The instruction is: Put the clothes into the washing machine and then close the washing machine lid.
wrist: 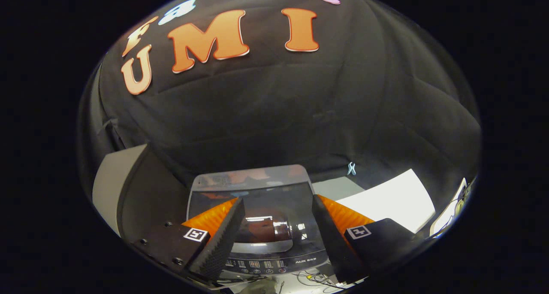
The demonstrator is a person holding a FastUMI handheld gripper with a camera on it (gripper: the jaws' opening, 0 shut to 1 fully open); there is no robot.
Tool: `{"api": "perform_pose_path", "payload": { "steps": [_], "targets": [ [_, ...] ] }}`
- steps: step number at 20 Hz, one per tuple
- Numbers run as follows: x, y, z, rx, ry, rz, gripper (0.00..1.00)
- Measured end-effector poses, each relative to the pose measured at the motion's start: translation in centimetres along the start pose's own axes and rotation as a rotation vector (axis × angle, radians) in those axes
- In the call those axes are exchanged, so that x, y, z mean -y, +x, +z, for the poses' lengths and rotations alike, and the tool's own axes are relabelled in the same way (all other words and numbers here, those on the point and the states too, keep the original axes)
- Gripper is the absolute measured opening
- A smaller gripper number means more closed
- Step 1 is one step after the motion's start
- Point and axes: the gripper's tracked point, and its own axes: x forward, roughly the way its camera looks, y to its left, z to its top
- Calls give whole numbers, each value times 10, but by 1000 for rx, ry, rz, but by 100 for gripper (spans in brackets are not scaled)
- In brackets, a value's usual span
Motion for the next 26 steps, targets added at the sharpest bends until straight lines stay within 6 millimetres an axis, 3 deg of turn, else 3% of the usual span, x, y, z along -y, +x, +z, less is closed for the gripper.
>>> {"api": "perform_pose_path", "payload": {
  "steps": [7,14,23,26],
  "targets": [
    [-2,-51,84,170,41,16,99],
    [6,-123,166,366,-3,-4,99],
    [3,-199,235,543,-4,8,99],
    [14,-226,251,599,-18,-5,99]
  ]
}}
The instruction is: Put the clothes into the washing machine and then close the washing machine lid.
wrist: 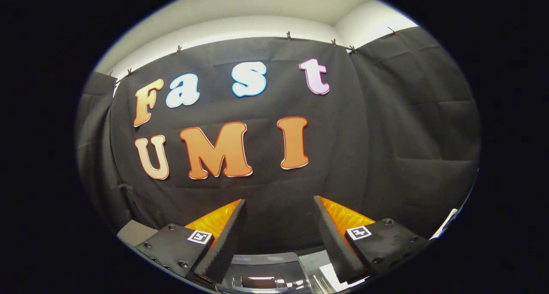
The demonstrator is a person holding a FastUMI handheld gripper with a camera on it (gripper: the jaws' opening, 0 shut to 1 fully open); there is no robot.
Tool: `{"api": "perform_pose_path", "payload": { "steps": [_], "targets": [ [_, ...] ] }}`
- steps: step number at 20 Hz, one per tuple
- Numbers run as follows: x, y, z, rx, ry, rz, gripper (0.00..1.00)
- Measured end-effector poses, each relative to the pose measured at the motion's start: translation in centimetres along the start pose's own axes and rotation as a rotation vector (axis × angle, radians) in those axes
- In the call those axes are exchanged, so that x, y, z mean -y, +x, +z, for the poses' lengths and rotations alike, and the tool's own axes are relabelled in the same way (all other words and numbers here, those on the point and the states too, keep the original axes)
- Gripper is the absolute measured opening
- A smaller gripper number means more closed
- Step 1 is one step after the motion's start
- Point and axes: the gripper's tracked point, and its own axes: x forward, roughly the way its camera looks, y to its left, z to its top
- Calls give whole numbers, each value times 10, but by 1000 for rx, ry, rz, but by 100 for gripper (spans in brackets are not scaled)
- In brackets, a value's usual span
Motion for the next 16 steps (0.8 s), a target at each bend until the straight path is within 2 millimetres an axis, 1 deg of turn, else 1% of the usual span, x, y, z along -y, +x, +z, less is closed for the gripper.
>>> {"api": "perform_pose_path", "payload": {
  "steps": [2,4,7,11,16],
  "targets": [
    [-3,-5,10,23,-6,3,99],
    [-3,-8,14,31,-10,7,99],
    [-5,-9,11,31,-19,13,99],
    [-17,-3,5,19,-8,42,99],
    [-20,1,1,14,-4,54,98]
  ]
}}
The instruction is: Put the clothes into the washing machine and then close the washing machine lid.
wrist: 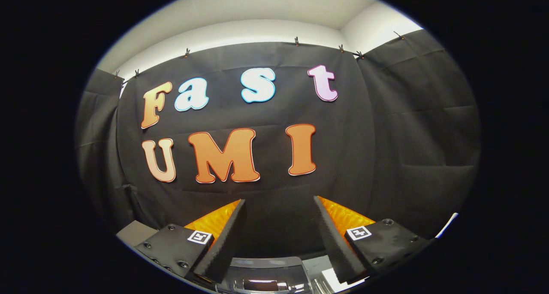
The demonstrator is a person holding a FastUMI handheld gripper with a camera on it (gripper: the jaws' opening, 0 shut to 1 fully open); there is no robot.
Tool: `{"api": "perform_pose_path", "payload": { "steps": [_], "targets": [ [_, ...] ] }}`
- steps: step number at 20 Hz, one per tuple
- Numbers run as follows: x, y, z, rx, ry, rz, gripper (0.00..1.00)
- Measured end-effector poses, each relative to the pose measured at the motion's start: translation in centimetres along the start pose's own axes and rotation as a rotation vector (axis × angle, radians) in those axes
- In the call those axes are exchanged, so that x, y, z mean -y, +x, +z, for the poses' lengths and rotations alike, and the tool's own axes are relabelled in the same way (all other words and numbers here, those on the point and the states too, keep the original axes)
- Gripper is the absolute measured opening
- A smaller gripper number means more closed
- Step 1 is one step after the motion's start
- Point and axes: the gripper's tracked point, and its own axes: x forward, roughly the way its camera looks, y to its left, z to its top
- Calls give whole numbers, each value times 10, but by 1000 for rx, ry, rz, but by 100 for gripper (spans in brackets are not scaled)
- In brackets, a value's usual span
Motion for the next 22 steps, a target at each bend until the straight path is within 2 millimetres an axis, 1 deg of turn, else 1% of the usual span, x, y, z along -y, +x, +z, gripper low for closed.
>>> {"api": "perform_pose_path", "payload": {
  "steps": [4,6,9,13,16,19,22],
  "targets": [
    [-2,3,2,6,7,7,98],
    [-7,7,1,4,7,16,98],
    [-13,22,0,-4,-2,22,98],
    [-14,36,8,8,0,-4,98],
    [-15,33,6,13,22,-35,98],
    [-23,26,3,10,14,-31,98],
    [-35,9,4,6,13,6,98]
  ]
}}
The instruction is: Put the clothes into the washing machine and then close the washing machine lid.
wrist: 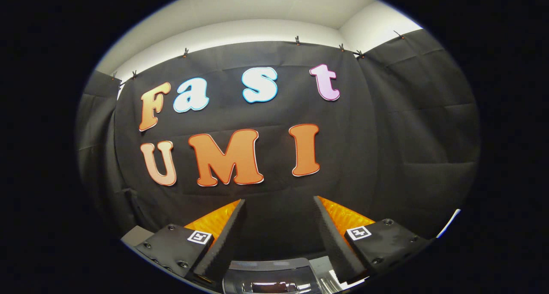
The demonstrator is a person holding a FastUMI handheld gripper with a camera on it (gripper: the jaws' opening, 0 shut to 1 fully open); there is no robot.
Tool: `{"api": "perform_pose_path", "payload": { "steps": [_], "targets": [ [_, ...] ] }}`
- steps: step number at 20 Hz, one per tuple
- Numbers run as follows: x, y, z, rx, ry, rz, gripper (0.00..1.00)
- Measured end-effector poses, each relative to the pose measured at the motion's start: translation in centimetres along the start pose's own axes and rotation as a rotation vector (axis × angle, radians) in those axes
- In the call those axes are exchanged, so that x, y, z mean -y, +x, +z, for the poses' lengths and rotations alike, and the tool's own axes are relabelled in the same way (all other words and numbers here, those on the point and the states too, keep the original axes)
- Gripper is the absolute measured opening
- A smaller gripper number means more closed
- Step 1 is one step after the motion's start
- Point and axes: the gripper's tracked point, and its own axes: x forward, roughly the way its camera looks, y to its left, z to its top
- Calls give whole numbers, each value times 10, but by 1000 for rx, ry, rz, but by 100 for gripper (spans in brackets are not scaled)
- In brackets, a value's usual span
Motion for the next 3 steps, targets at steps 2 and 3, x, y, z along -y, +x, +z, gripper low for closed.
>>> {"api": "perform_pose_path", "payload": {
  "steps": [2,3],
  "targets": [
    [3,-13,4,6,-11,2,98],
    [5,-22,6,12,-11,0,98]
  ]
}}
